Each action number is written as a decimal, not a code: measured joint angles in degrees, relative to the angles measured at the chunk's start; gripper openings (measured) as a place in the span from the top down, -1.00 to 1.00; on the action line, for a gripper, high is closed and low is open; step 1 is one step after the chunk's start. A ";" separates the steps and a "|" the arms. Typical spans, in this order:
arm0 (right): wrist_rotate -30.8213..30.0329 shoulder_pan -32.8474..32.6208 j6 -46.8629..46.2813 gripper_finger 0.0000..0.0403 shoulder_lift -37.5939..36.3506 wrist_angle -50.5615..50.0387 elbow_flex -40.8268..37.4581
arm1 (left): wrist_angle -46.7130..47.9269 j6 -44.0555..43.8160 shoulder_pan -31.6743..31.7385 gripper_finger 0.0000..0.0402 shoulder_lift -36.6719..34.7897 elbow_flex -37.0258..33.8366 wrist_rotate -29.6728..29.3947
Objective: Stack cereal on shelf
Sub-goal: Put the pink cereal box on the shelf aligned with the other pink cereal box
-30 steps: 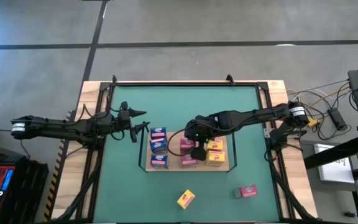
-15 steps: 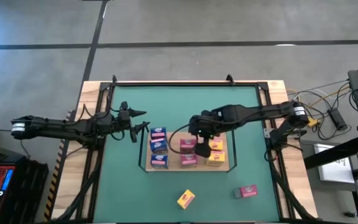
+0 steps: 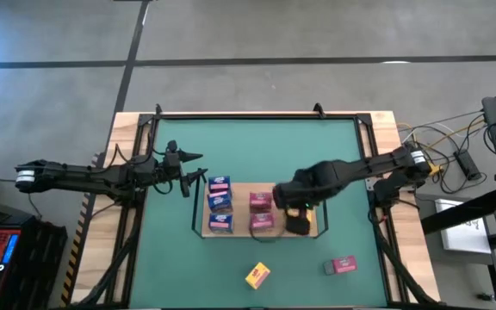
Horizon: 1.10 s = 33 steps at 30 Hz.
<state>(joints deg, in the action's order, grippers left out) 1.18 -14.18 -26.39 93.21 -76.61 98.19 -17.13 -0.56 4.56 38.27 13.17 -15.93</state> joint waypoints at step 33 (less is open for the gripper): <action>-5.23 -38.21 -41.87 -0.75 -3.98 -9.58 -6.97 | 0.01 0.00 -0.01 -0.16 -0.01 0.00 0.00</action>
<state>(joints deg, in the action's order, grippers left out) -4.05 -52.39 -68.26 89.23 -86.19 91.23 -17.12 -0.56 4.55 38.26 13.17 -15.93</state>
